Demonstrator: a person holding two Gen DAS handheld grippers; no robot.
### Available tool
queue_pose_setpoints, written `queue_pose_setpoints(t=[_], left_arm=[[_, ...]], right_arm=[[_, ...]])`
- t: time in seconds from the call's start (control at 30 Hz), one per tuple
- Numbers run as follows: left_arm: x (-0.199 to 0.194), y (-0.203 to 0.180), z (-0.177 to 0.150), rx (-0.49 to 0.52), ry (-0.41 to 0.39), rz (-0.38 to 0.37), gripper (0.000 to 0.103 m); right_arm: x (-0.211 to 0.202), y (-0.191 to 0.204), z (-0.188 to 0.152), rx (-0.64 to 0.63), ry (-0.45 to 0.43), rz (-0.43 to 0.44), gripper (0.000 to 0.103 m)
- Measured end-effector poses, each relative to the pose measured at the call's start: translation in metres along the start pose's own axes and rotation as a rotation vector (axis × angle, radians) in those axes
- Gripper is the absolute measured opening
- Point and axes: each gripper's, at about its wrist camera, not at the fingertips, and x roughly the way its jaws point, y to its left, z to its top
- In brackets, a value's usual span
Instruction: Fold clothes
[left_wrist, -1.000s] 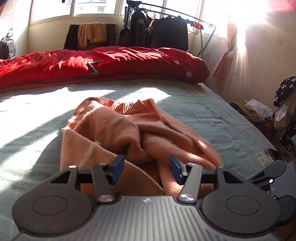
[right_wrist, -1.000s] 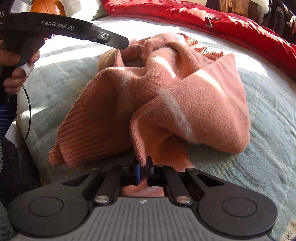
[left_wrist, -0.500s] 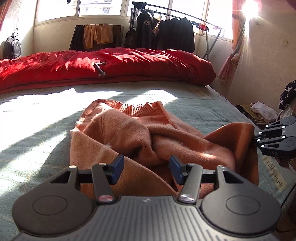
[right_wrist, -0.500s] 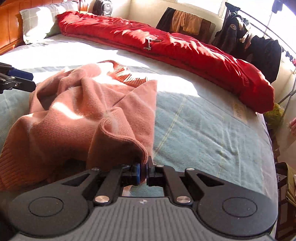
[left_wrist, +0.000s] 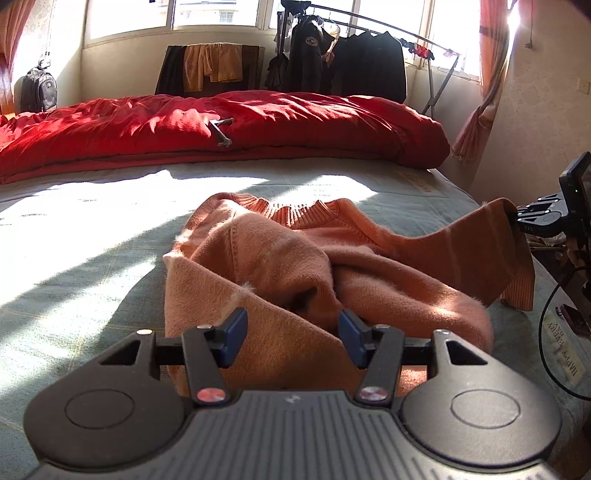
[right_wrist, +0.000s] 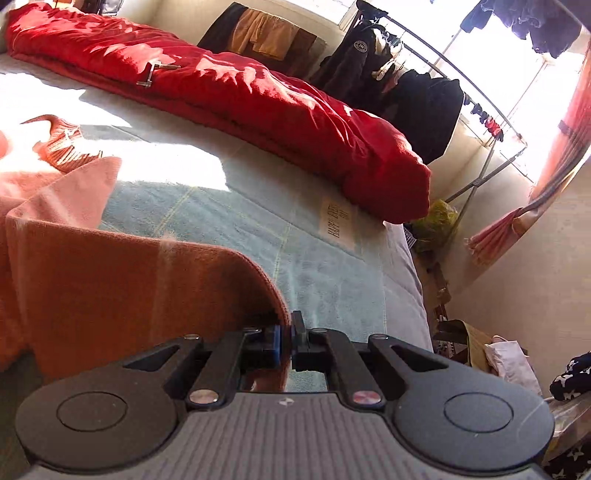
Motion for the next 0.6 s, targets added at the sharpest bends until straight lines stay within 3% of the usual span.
queue_pose_setpoints(t=[0.43,0.6], left_arm=[[-0.001,-0.003,0.003,0.037,0.015,0.029,0.06],[-0.005,-0.001,0.005,0.039,0.014,0.052,0.06]], right_arm=[[0.07,-0.064,0.033,0.082,0.034,-0.184,0.005],[0.101,-0.089,0.041,0.147,0.078,-0.215,0.005]])
